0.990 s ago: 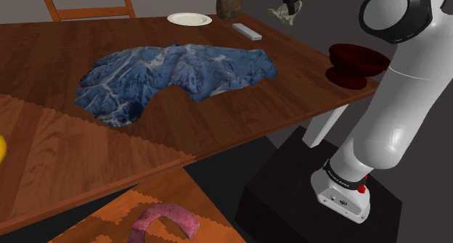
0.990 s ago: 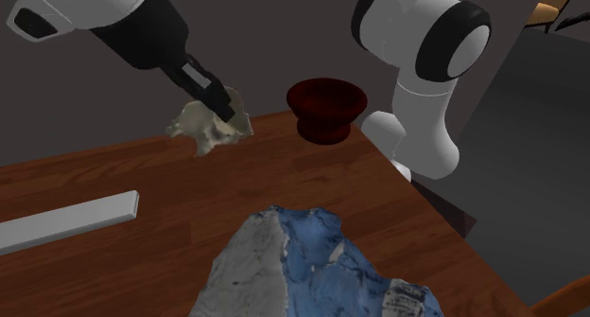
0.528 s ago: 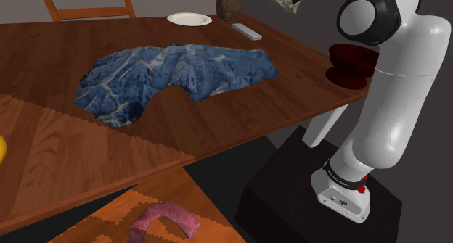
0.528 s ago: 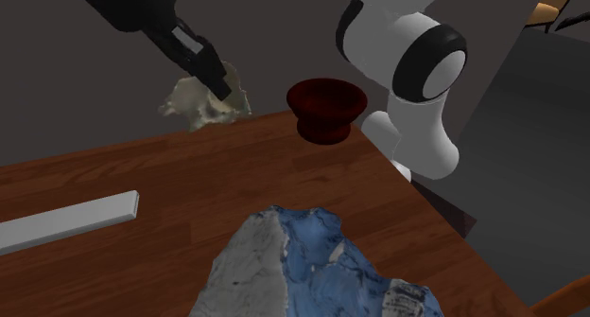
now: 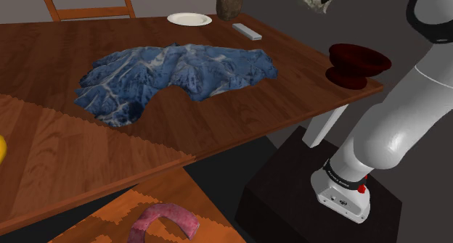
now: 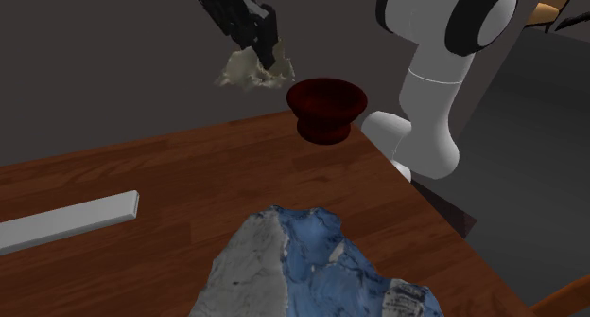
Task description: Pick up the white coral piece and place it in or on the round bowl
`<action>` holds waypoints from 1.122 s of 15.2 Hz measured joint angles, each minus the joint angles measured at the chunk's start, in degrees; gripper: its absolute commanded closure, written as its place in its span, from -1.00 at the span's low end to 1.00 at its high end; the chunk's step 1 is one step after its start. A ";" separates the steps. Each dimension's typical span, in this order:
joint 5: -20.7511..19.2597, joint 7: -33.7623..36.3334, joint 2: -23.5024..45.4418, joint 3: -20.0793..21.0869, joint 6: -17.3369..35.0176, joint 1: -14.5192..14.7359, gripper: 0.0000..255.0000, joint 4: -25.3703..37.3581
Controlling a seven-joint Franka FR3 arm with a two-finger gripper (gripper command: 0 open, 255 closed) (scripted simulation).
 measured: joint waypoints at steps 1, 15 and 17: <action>-0.63 -0.08 -2.34 0.04 0.31 0.01 1.00 -2.54; -9.80 -4.74 -27.66 0.48 -4.52 -0.86 1.00 -21.52; -9.88 -4.33 -29.48 0.46 -3.82 -0.96 1.00 -24.06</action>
